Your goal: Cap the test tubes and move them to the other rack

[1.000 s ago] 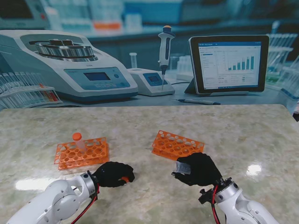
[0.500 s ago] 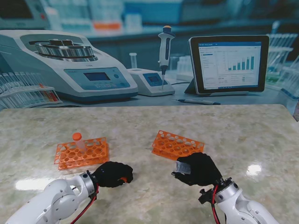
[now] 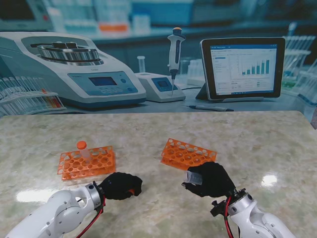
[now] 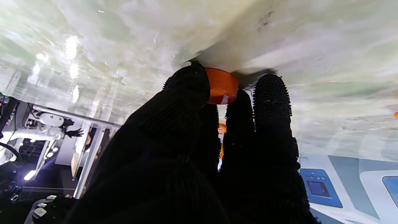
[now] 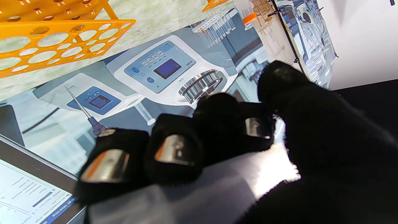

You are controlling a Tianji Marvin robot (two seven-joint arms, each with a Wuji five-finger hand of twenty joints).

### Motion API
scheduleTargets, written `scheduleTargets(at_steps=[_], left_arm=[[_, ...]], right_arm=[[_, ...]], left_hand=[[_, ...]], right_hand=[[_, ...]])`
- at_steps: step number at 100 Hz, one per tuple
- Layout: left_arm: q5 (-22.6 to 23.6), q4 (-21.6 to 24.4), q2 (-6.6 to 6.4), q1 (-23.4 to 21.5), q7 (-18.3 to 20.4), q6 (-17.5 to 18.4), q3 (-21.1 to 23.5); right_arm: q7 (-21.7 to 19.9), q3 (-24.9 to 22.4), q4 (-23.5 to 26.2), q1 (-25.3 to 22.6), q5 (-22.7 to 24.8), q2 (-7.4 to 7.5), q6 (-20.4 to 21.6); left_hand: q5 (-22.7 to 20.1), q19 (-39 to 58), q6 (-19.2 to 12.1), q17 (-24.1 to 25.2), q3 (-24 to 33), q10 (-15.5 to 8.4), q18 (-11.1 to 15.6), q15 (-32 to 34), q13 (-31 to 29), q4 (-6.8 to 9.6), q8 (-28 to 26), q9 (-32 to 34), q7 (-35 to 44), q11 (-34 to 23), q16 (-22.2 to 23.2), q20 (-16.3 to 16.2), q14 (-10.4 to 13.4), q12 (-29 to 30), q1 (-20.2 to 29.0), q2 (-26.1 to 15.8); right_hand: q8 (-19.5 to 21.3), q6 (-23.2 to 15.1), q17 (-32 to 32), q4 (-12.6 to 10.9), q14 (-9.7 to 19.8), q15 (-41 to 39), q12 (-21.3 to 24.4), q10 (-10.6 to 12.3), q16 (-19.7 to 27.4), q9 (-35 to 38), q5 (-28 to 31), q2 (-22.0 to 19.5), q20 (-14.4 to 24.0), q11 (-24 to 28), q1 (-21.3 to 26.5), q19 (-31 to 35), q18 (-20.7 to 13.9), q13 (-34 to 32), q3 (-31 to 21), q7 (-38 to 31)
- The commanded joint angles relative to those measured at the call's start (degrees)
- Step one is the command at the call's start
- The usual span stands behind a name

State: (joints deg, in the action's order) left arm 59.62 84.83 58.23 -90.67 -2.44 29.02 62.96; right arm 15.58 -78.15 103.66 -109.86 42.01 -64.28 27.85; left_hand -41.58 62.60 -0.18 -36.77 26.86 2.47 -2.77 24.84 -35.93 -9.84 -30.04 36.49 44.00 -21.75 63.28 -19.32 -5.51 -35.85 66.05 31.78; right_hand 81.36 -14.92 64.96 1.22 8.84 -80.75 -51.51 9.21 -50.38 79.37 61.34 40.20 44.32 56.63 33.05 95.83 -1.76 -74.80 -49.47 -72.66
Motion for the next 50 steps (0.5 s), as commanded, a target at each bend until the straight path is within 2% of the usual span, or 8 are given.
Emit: scheduleTargets(at_steps=[1,50], left_arm=[[0.13,-0.06,-0.05,-0.61,0.81,0.3,-0.31],[-0.34,0.5,0.29,0.08,-0.42,0.55,-0.51]], right_arm=[[-0.16,0.16,-0.07,-0.32,-0.19,-0.17,-0.03],[-0.36,0.28,-0.21,-0.12,-0.34,-0.15,-0.14]], left_hand=[[-1.47,-4.96,1.37,-0.44,4.79,1.37,-0.09,2.64,-7.0,3.76,0.22,-0.01,1.0,-0.35,-0.15,3.94,2.37,0.41,7.92,-0.12],[-1.46,-5.16,1.47,-0.44,4.88,1.45,-0.09,2.1,-7.01,3.81,0.43,-0.14,0.93,-0.25,0.44,3.7,2.36,0.49,7.92,-0.28]], right_hand=[[2.6,-1.48,4.06,-0.98,8.94,-12.23,-1.32,-1.71,-4.91,3.19,4.15,-2.3,3.01,0.41,2.78,18.74,-5.47,-1.26,-0.57,-4.31],[2.62,-1.49,4.06,-0.96,8.94,-12.23,-1.32,-1.74,-4.91,3.19,4.14,-2.38,3.0,0.36,2.77,18.71,-5.48,-1.26,-0.49,-4.3]])
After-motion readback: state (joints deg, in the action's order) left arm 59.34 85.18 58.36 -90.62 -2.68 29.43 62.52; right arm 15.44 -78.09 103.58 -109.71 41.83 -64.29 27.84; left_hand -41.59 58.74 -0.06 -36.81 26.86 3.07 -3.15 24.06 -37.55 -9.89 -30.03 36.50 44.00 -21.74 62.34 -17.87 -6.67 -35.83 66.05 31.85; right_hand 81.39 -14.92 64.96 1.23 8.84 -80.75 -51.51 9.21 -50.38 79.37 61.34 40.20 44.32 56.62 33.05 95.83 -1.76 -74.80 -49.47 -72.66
